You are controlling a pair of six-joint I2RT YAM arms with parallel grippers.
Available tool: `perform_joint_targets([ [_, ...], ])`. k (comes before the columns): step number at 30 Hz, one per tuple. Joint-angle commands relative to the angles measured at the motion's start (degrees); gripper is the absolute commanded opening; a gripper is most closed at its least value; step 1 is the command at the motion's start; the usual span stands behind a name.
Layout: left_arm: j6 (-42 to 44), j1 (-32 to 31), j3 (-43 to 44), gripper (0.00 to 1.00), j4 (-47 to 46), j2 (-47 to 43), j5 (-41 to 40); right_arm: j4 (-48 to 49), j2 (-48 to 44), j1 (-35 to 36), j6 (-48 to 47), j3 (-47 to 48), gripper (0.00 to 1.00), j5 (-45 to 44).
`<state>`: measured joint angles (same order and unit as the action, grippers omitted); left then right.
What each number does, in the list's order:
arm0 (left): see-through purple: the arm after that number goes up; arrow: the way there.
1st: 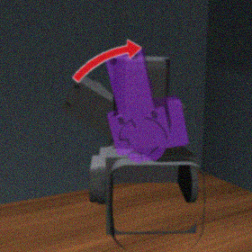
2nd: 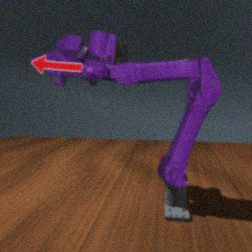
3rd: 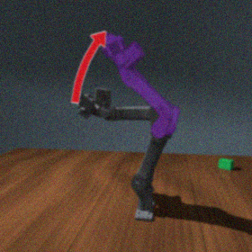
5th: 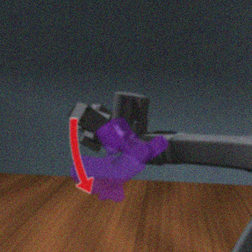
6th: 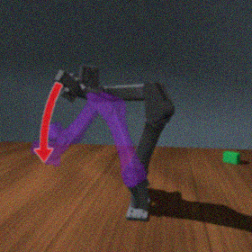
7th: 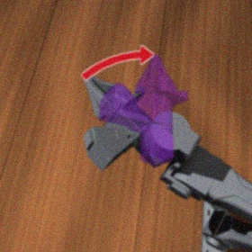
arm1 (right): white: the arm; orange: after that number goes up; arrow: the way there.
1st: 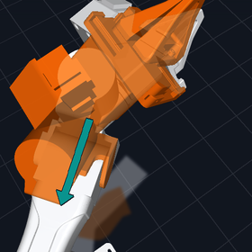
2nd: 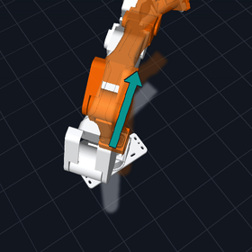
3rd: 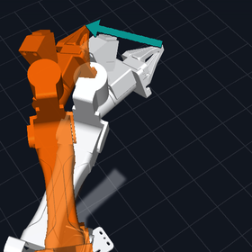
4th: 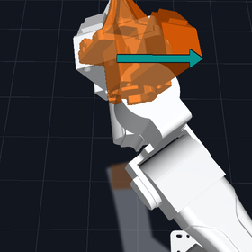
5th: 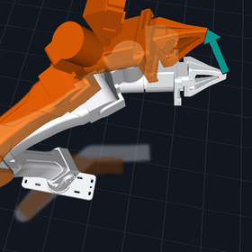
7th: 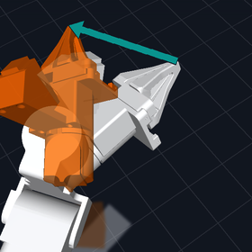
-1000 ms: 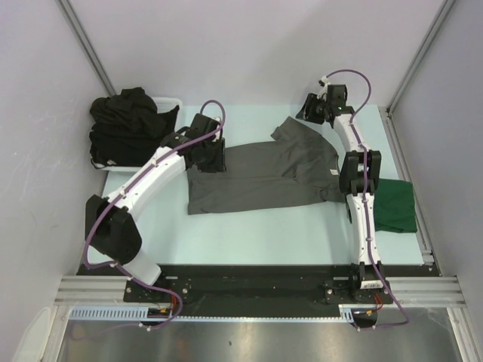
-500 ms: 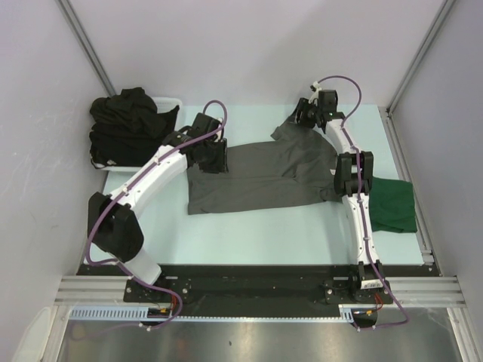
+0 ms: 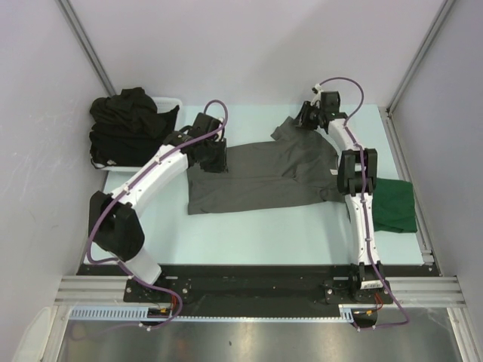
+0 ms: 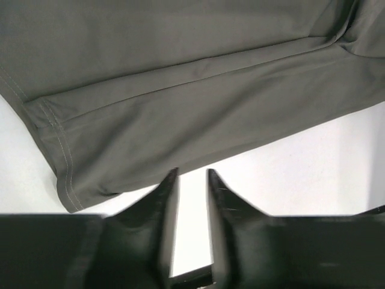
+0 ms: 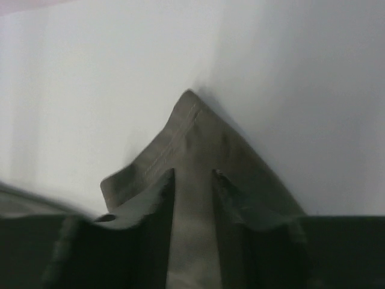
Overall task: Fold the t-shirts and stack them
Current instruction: Fold the flattened tshirt in 1/3 of the way
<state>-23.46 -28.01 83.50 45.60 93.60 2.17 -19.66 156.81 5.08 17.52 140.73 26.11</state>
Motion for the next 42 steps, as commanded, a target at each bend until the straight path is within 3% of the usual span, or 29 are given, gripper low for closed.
perform_joint_targets([
  [1, -0.1, -0.4, 0.6, 0.21, -3.4, 2.2, 0.9, -2.5, -12.7, 0.0, -1.3, -3.6, 0.22, 1.6],
  [2, -0.2, -0.3, 0.7, 0.14, -4.1, 2.5, 1.4, -4.4, -14.5, 0.0, -1.6, -5.7, 0.17, 1.6],
  [3, -0.4, -0.4, 1.0, 0.00, -4.9, 3.4, 1.5, -4.9, -16.2, 0.2, -1.9, -7.3, 0.13, 1.9],
  [4, -0.8, -0.4, 1.2, 0.00, -6.0, 3.8, 1.9, -5.3, -20.0, 0.3, -2.6, -9.3, 0.02, 2.0],
  [5, -0.8, -0.5, 1.9, 0.00, -6.5, 4.5, 2.3, -5.8, -21.9, 0.4, -3.0, -11.2, 0.00, 1.6],
  [8, -1.0, -1.2, 3.3, 0.00, -7.0, 6.9, 3.7, -5.4, -29.3, 0.5, -3.6, -22.5, 0.00, 0.6],
  [12, -1.2, -2.7, 2.2, 0.00, -8.9, 8.3, 3.7, -7.9, -35.4, 0.5, -4.9, -30.7, 0.00, -0.3],
  [18, -5.5, -3.3, -0.9, 0.00, -7.8, 9.6, -1.2, -19.4, -39.6, 2.5, -6.1, -37.9, 0.00, -4.9],
  [22, -5.1, -4.0, -3.3, 0.00, -7.5, 9.6, -3.6, -14.6, -47.4, 4.9, -5.3, -52.0, 0.00, -12.9],
  [26, -4.7, -4.9, -8.2, 0.00, -8.8, 7.7, -4.5, -10.9, -53.1, 5.7, -4.1, -60.6, 0.00, -15.6],
  [35, -6.7, -7.0, -16.3, 0.00, -12.5, 4.9, -4.8, -9.7, -57.8, 5.9, -4.6, -67.0, 0.00, -16.7],
  [42, -6.9, -7.8, -17.5, 0.00, -12.9, 5.4, -5.7, -9.1, -59.7, 5.9, -5.8, -72.3, 0.00, -19.7],
])
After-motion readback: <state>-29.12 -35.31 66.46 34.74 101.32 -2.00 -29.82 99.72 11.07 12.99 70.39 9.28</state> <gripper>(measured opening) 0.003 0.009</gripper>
